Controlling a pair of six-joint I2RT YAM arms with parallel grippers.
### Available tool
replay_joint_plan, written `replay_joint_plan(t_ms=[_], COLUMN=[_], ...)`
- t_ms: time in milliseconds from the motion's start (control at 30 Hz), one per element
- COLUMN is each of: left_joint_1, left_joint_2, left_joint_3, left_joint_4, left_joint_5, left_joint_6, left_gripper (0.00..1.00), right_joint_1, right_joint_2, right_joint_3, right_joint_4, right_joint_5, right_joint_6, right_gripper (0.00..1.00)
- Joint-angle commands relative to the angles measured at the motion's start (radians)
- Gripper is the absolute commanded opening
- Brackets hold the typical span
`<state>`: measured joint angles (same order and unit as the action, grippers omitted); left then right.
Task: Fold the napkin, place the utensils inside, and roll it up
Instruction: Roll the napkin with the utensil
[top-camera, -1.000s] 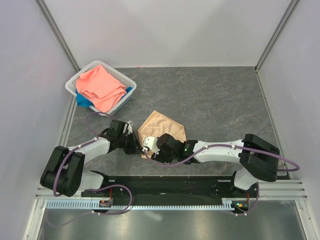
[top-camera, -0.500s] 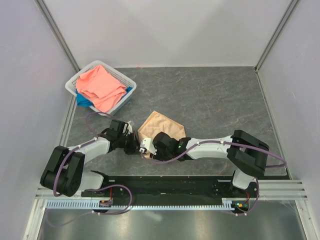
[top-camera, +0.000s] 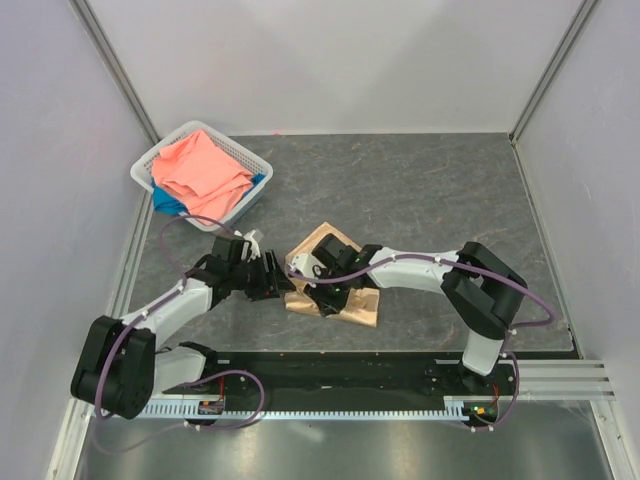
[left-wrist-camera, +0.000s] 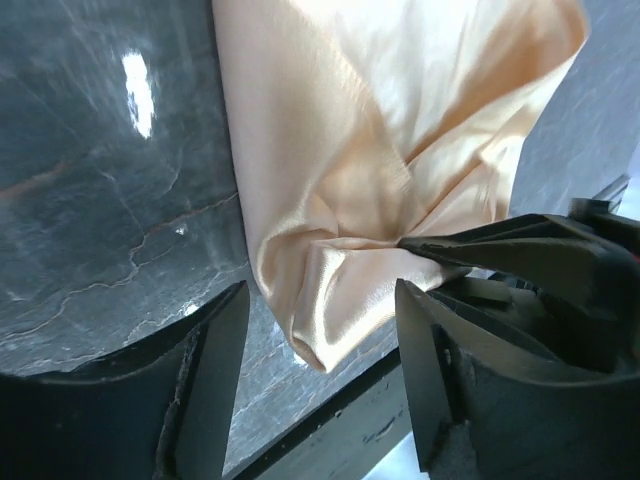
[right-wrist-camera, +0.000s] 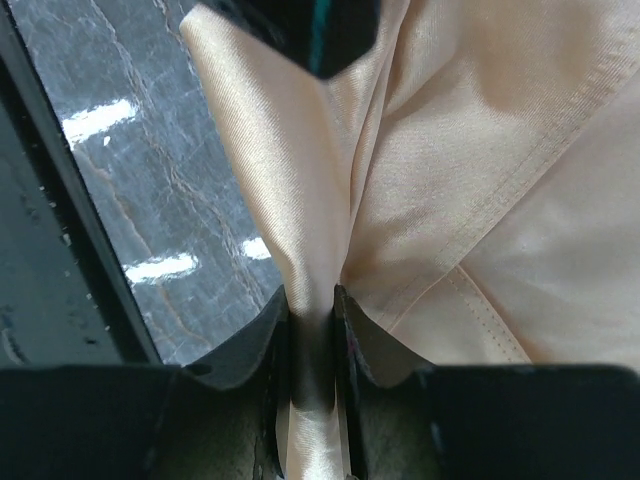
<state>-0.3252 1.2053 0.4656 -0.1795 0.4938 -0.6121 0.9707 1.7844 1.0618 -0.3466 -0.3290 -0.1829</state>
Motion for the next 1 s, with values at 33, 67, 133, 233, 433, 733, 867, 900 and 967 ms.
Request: replay_joint_plan(t_ms=[33, 67, 133, 233, 433, 733, 867, 900, 967], left_joint_1=[0.006, 0.006, 0.006, 0.008, 0.003, -0.002, -0.008, -0.011, -0.009], left_joint_2=[-0.096, -0.111, -0.16, -0.2, -0.211, -0.142, -0.135, -0.135, -0.132], left_joint_3=[-0.007, -0.024, -0.042, -0.068, -0.127, -0.156, -0.171, -0.176, -0.191], left_joint_4=[0.009, 0.021, 0.069, 0.109, 0.21, 0.287, 0.322, 0.336, 0.353], left_joint_5=[-0.104, -0.098, -0.087, -0.067, 0.002, 0.023, 0.051, 0.052, 0.068], left_joint_6=[0.003, 0.011, 0.031, 0.044, 0.043, 0.051, 0.055, 0.055, 0.057], left_gripper=[0.69, 0.7, 0.71, 0.71, 0.72, 0.73, 0.73, 0.73, 0.73], right_joint_1=[-0.056, -0.064, -0.085, -0.11, -0.17, -0.247, -0.265, -0.274, -0.279], right_joint_2=[0.049, 0.055, 0.078, 0.121, 0.21, 0.346, 0.397, 0.406, 0.421], right_joint_3=[0.055, 0.07, 0.082, 0.112, 0.145, 0.194, 0.213, 0.217, 0.231], right_joint_4=[-0.149, -0.155, -0.17, -0.192, -0.195, -0.221, -0.235, -0.248, -0.253], right_joint_5=[-0.224, -0.243, -0.298, -0.372, -0.513, -0.693, -0.714, -0.72, -0.731], right_joint_6=[0.042, 0.039, 0.036, 0.03, 0.014, -0.02, -0.033, -0.036, -0.036], right_gripper=[0.27, 0.27, 0.27, 0.27, 0.25, 0.23, 0.23, 0.23, 0.23])
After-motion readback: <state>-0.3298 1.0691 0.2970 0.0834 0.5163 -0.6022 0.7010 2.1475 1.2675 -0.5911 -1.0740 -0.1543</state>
